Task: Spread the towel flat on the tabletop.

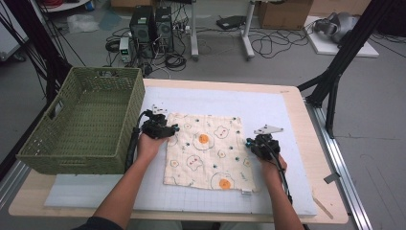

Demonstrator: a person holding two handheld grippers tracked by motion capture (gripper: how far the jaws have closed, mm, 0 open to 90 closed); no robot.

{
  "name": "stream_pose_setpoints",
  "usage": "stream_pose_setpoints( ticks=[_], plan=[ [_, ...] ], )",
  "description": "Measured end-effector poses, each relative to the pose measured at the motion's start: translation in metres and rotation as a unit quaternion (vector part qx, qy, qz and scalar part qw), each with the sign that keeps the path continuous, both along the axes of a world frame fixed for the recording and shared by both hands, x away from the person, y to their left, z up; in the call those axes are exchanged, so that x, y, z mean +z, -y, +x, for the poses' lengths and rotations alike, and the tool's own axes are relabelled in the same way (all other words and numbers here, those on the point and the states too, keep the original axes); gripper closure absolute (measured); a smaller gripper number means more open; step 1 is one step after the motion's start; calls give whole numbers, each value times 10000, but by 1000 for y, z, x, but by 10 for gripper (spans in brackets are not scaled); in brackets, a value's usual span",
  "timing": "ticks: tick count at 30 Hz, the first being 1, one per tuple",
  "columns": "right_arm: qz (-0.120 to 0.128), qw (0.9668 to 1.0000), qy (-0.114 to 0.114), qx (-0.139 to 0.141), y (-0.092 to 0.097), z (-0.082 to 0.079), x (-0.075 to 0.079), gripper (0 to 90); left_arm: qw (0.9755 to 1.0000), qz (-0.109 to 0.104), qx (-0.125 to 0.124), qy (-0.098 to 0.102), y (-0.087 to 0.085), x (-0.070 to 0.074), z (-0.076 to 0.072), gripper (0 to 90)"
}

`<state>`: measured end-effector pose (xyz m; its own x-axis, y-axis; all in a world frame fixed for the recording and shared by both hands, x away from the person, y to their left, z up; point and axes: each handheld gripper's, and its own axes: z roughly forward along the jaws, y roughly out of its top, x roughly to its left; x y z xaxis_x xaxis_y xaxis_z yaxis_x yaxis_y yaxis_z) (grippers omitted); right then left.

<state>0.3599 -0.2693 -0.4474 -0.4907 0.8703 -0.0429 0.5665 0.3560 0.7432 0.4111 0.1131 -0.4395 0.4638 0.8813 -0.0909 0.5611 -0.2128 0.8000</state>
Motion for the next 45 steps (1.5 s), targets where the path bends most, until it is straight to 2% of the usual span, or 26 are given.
stream_pose_setpoints(
  ticks=[2, 4, 6, 7, 10, 12, 15, 17, 18, 19, 21, 22, 23, 24, 25, 28, 30, 33, 34, 36, 37, 39, 41, 45],
  plan=[
    [-10, 9999, 33, -98, 4, -2, 2, 872, 10000, 40, -42, -30, 0, -1, -3, 471],
    [203, 9997, 108, -29, 8, -5, 3, 800, 10000, -14, -50, -20, -1, -3, -10, 471],
    [288, 9994, 180, 53, 9, -8, 6, 736, 9997, 3, -154, -169, -2, -3, -12, 469],
    [393, 9990, 176, 108, 8, -10, 7, 698, 9997, -9, -191, -174, -1, -2, -14, 469],
    [572, 9979, 23, 309, 5, -16, 7, 597, 9997, -95, -233, 2, 0, 3, -23, 482],
    [407, 9985, -45, 365, 0, -20, 6, 584, 9995, -78, -292, -49, 1, 3, -28, 485],
    [359, 9984, -213, 370, -5, -24, -1, 640, 9993, -69, -340, -108, 1, 0, -37, 502],
    [503, 9972, -284, 470, -4, -25, -1, 839, 9991, 35, -399, -122, 2, -2, -43, 523],
    [518, 9969, -287, 510, -4, -25, -1, 863, 9989, 72, -435, -150, 3, -4, -46, 525],
    [418, 9976, -263, 494, -6, -27, 0, 869, 9986, 123, -467, -201, 4, -7, -49, 537],
    [247, 9988, -202, 376, -7, -29, 1, 874, 9981, 332, -521, -40, 6, -7, -55, 565],
    [117, 9994, -154, 280, -7, -30, 1, 874, 9971, 479, -582, 54, 8, -7, -59, 665],
    [58, 9998, -75, 183, -4, -32, 2, 874, 9969, 517, -596, 70, 7, -7, -61, 755],
    [49, 9999, -91, 105, -3, -34, 2, 874, 9970, 487, -591, 69, 5, -7, -61, 824],
    [97, 9999, -89, 66, -1, -35, 1, 874, 9973, 443, -583, 48, 3, -7, -62, 866],
    [125, 9999, -88, 46, -1, -40, 1, 867, 9971, 505, -559, 66, 1, -6, -64, 886],
    [219, 9997, -66, 125, 0, -42, 2, 760, 9968, 607, -509, 102, -1, -5, -65, 887],
    [366, 9993, 56, 97, 5, -48, 5, 586, 9975, 581, -371, 132, -8, -5, -66, 882],
    [387, 9992, 120, 17, 7, -51, 7, 534, 9982, 505, -286, 151, -11, -6, -66, 865],
    [449, 9985, 285, -84, 14, -55, 10, 436, 9992, 317, -236, 18, -18, -8, -66, 696],
    [483, 9981, 340, -146, 17, -57, 13, 385, 9994, 206, -259, 74, -20, -8, -67, 640],
    [401, 9978, 451, -267, 21, -60, 17, 328, 9989, -4, -406, 214, -22, -7, -72, 593],
    [472, 9973, 508, -221, 25, -64, 21, 300, 9976, -261, -528, 370, -23, -5, -77, 529],
    [522, 9970, 573, -35, 29, -76, 27, 260, 9923, -845, -711, 565, -24, 0, -83, 377]
  ],
)
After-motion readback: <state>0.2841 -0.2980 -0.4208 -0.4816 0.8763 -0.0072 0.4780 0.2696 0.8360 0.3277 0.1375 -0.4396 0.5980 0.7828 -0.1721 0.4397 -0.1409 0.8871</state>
